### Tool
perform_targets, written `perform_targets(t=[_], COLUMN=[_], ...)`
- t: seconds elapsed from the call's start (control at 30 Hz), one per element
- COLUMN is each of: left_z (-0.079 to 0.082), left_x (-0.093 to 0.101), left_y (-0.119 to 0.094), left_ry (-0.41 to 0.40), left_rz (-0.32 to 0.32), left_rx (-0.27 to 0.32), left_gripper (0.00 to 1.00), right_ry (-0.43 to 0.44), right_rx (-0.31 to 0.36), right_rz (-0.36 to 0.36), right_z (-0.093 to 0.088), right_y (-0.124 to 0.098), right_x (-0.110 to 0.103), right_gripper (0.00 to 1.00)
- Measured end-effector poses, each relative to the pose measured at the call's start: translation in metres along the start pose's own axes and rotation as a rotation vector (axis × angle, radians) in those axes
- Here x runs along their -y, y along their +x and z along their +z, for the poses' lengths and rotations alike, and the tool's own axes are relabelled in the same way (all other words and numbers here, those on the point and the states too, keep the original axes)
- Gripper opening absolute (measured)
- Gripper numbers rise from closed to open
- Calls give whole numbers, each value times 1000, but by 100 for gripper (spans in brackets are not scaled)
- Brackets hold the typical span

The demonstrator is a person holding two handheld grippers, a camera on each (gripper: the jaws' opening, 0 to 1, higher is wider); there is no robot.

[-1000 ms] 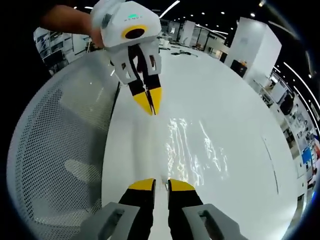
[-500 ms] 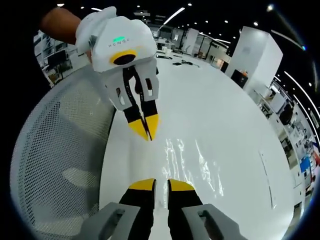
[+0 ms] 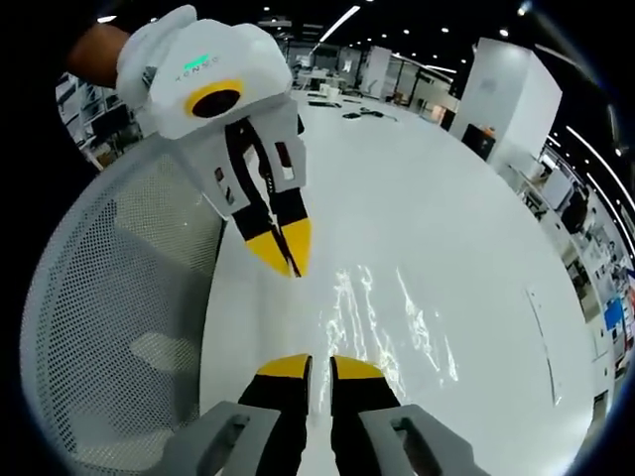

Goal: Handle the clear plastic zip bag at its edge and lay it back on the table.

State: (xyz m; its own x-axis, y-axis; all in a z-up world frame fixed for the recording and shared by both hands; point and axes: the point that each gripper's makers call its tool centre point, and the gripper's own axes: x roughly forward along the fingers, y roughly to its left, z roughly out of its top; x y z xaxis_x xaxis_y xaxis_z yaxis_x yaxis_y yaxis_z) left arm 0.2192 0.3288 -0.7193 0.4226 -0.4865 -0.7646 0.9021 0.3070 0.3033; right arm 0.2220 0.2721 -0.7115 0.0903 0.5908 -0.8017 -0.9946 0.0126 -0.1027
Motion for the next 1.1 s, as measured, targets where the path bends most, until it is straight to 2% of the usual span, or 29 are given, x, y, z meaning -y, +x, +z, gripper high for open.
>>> perform_targets(t=[0.23, 0.33, 0.4, 0.7, 1.1], left_z=[-3, -5, 0, 0, 1], left_x=[-1, -4, -3, -4, 0], left_y=[-1, 1, -2, -4, -2], left_ry=[-19, -10, -1, 22, 20], left_rz=[3, 7, 7, 15, 8], left_rx=[-5, -1, 5, 8, 36], left_gripper=[0, 0, 0, 0, 0], right_ry=[29, 22, 16, 13, 38], right_rx=[29, 32, 25, 54, 24], right_rz=[24, 15, 9, -1, 37], right_z=[3, 3, 2, 11, 1], right_y=[1, 1, 2, 0, 9], right_x=[-7, -5, -3, 3, -5], right_gripper=[3, 3, 3, 3, 2])
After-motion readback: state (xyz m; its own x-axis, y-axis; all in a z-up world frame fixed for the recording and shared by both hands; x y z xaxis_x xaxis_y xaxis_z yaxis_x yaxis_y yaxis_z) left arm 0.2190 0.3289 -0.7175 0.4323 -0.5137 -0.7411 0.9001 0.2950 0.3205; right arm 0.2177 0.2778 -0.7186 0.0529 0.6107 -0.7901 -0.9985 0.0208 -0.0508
